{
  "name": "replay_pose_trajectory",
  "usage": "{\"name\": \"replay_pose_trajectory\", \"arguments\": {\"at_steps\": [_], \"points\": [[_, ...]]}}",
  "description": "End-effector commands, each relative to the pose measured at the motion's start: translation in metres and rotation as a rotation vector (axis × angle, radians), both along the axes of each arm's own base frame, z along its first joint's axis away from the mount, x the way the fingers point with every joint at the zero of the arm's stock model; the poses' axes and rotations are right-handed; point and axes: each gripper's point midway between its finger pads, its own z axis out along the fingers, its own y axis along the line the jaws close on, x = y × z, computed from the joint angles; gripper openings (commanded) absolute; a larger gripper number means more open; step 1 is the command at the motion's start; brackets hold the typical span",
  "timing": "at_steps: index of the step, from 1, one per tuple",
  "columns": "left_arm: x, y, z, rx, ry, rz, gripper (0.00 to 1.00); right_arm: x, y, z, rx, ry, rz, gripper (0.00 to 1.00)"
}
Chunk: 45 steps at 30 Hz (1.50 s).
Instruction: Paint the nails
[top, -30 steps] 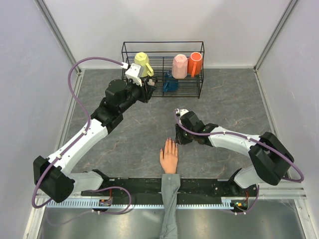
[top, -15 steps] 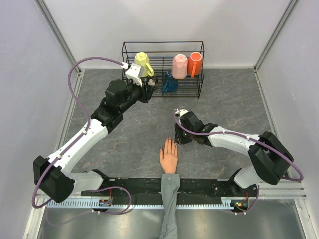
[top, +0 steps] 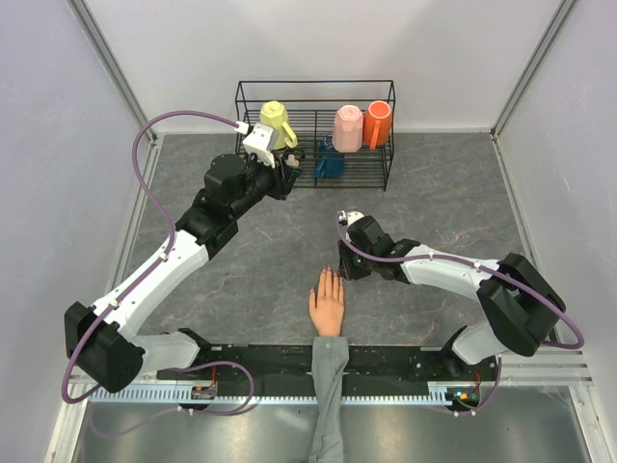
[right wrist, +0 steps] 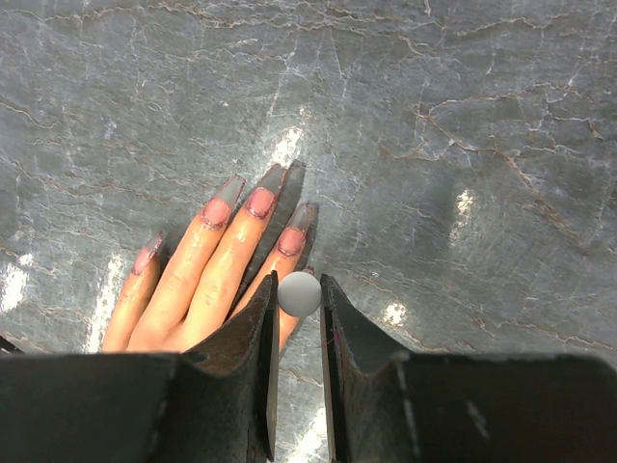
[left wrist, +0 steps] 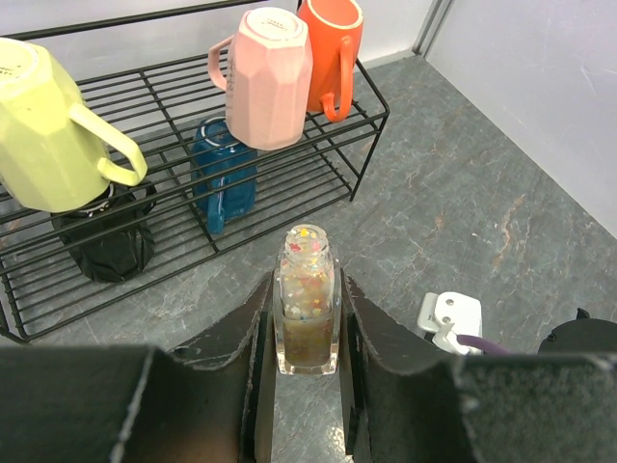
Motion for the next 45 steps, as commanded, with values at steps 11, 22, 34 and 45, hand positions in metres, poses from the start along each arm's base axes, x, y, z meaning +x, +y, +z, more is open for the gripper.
{"name": "replay_pose_trajectory", "arguments": {"at_steps": [11,22,34,45], "points": [[-0.001,0.000,0.035,-0.071,-0.055,-0.009,0.02,0.014,0.003,0.004,0.010,-0.047,-0.021,0.00],[0.001,-0.001,0.036,-0.071,-0.057,-0.013,0.02,0.017,0.005,0.005,0.011,-0.057,-0.021,0.00],[0.000,-0.001,0.036,-0.073,-0.054,-0.013,0.02,0.019,0.007,0.006,0.014,-0.062,-0.020,0.00],[0.000,0.000,0.036,-0.070,-0.056,-0.012,0.02,0.022,0.007,0.006,0.012,-0.069,-0.023,0.00]]}}
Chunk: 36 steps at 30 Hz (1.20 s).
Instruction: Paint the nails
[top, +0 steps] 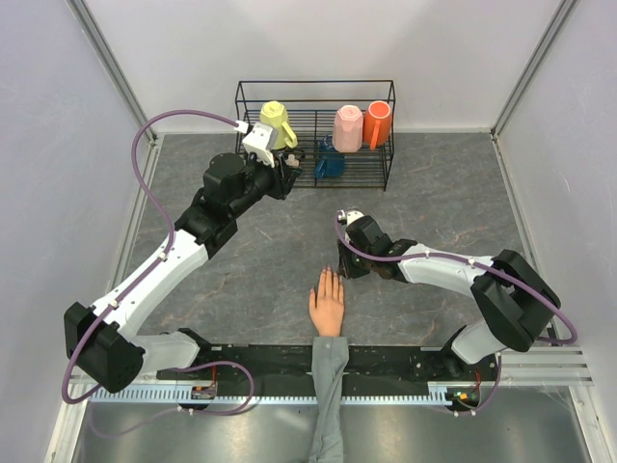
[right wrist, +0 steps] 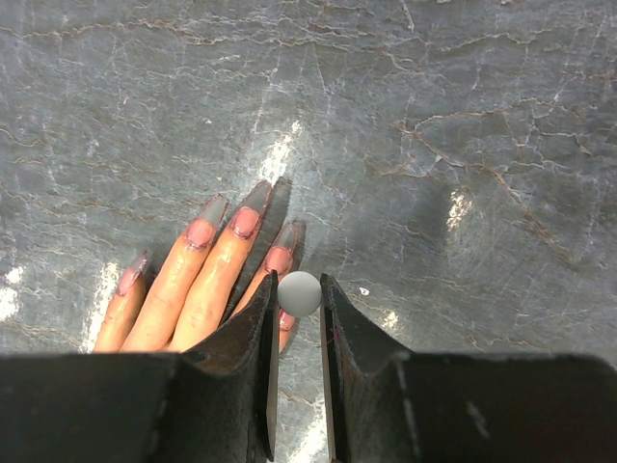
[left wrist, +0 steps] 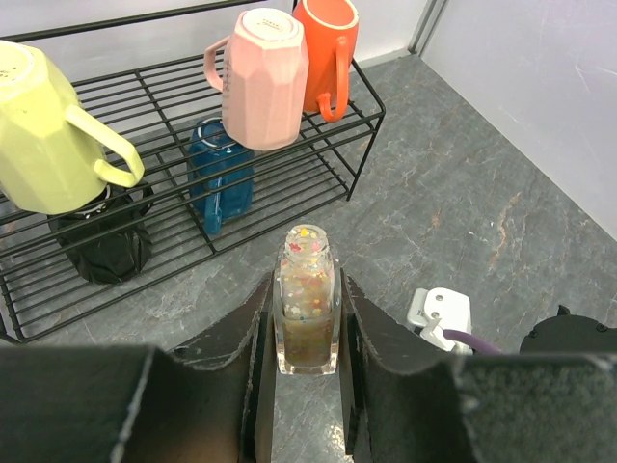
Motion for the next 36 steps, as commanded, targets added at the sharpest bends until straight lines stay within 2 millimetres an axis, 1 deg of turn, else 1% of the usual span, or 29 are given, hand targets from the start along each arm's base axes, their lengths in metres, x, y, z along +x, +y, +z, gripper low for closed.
{"name": "replay_pose_trajectory", "arguments": {"at_steps": [1,16,24,36], "points": [[0.000,0.000,0.035,-0.069,-0.057,-0.002,0.02,0.015,0.007,0.013,0.023,-0.054,-0.008,0.00],[0.000,-0.001,0.034,-0.075,-0.051,-0.007,0.02,0.017,0.006,0.016,0.028,-0.065,-0.010,0.00],[0.000,-0.001,0.034,-0.076,-0.050,-0.005,0.02,0.018,0.005,0.015,0.025,-0.063,-0.013,0.00],[-0.002,0.001,0.034,-0.080,-0.047,-0.002,0.02,0.020,0.007,0.024,0.037,-0.077,-0.014,0.00]]}}
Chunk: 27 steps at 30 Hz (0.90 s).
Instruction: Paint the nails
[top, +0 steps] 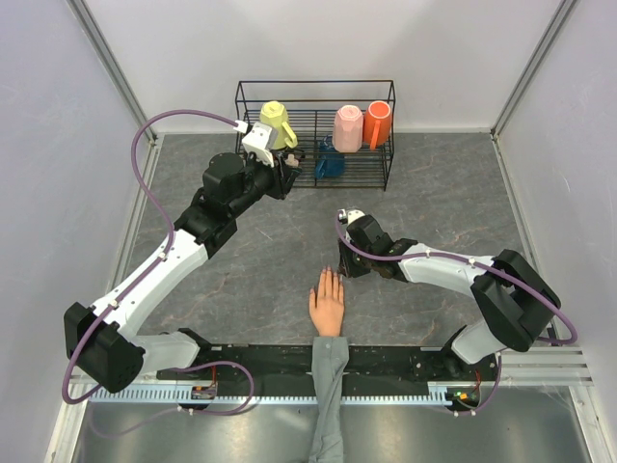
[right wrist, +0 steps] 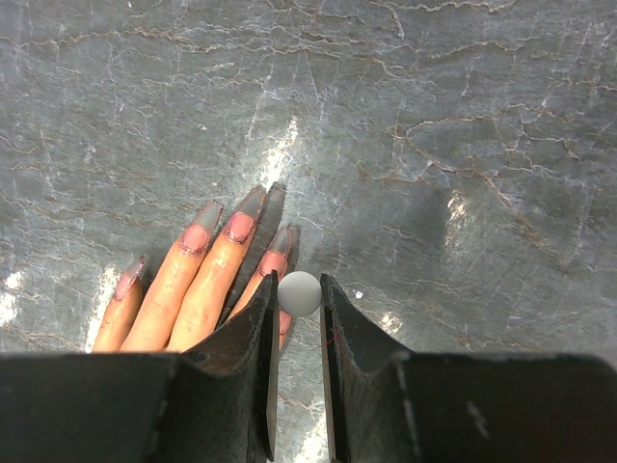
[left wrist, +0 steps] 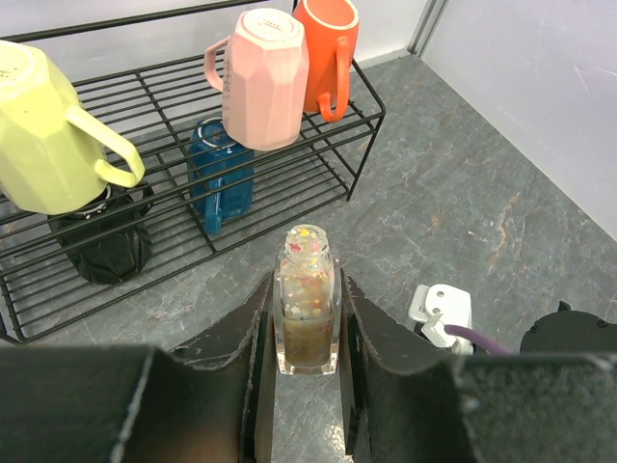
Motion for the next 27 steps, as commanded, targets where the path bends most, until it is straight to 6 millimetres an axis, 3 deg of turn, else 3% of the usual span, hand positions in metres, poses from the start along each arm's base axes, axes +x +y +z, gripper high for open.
{"name": "replay_pose_trajectory", "arguments": {"at_steps": [1,10,20,27], "points": [[-0.003,0.001,0.033,-0.079,-0.047,0.001,0.02,0.018,0.009,0.027,0.043,-0.078,-0.007,0.00],[-0.005,0.002,0.037,-0.088,-0.052,0.004,0.02,0.017,0.007,0.057,0.072,-0.102,-0.015,0.00],[-0.010,0.004,0.037,-0.103,-0.047,0.001,0.02,0.000,-0.004,0.026,0.027,-0.022,-0.023,0.00],[-0.007,0.002,0.036,-0.103,-0.041,0.000,0.02,-0.005,0.000,0.017,0.039,0.009,-0.006,0.00]]}}
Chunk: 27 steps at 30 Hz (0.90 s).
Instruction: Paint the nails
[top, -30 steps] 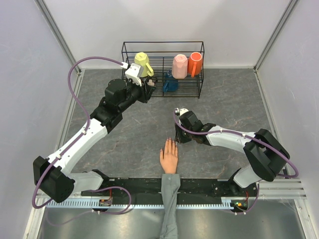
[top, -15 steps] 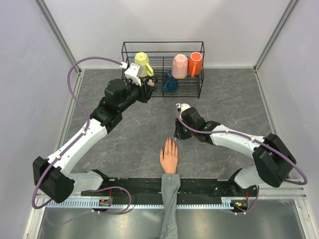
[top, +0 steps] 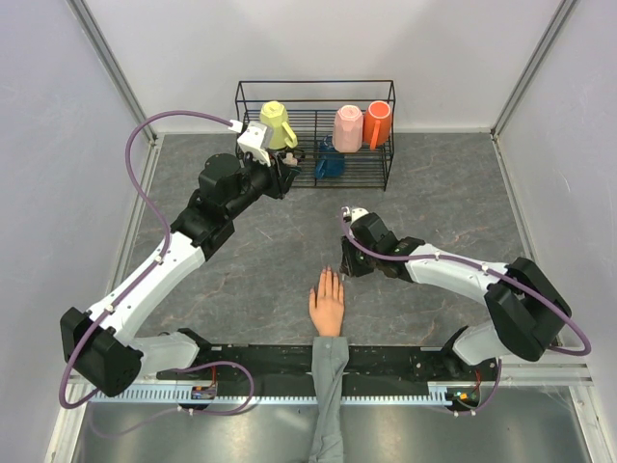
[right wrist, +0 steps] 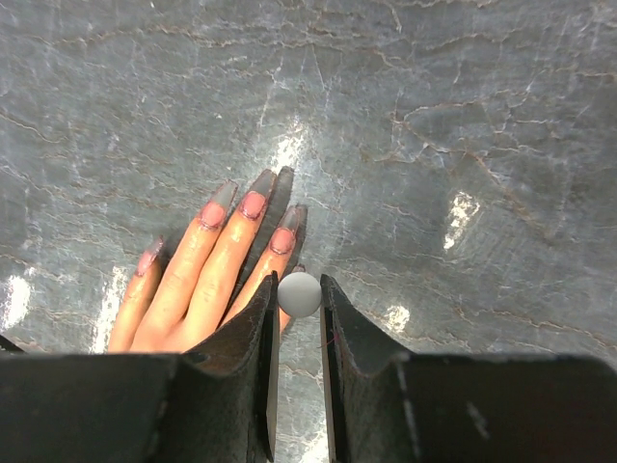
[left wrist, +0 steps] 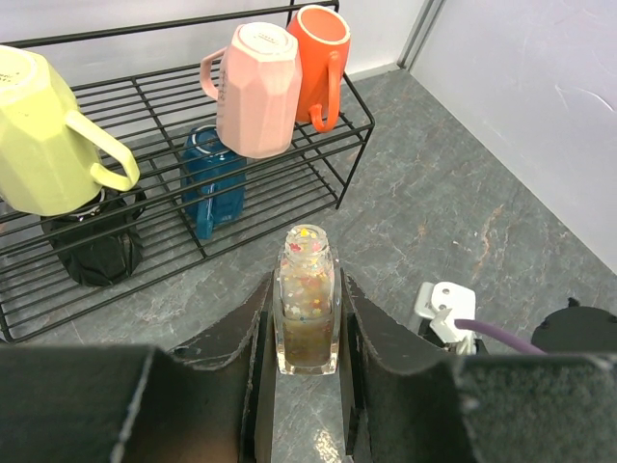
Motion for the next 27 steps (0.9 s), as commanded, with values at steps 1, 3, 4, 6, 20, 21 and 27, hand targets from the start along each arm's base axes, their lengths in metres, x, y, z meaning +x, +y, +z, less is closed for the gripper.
{"name": "replay_pose_trajectory", "arguments": {"at_steps": [1,3,4,6,20,21,27], "points": [[-0.0018,-0.0009,0.0248,-0.060,-0.041,-0.008,0.02,-0.0007,0.0052,-0.0053,0.018,0.017,0.007,0.00],[-0.0004,-0.0017,0.0253,-0.061,-0.042,-0.008,0.02,-0.0001,0.0059,-0.0040,0.025,0.013,0.011,0.00],[-0.0005,-0.0025,0.0255,-0.061,-0.042,-0.010,0.02,0.0005,0.0069,-0.0034,0.030,0.010,0.010,0.00],[0.0007,-0.0034,0.0241,-0.059,-0.040,-0.011,0.02,-0.0009,0.0076,-0.0060,0.028,0.020,0.019,0.00],[0.0041,-0.0052,0.0214,-0.057,-0.032,-0.011,0.02,-0.0024,0.0092,-0.0087,0.031,0.030,0.033,0.00],[0.0037,-0.0052,0.0220,-0.057,-0.034,-0.013,0.02,-0.0031,0.0100,-0.0082,0.032,0.029,0.036,0.00],[0.0032,-0.0042,0.0213,-0.055,-0.031,-0.009,0.02,-0.0037,0.0096,-0.0076,0.035,0.030,0.035,0.00]]}}
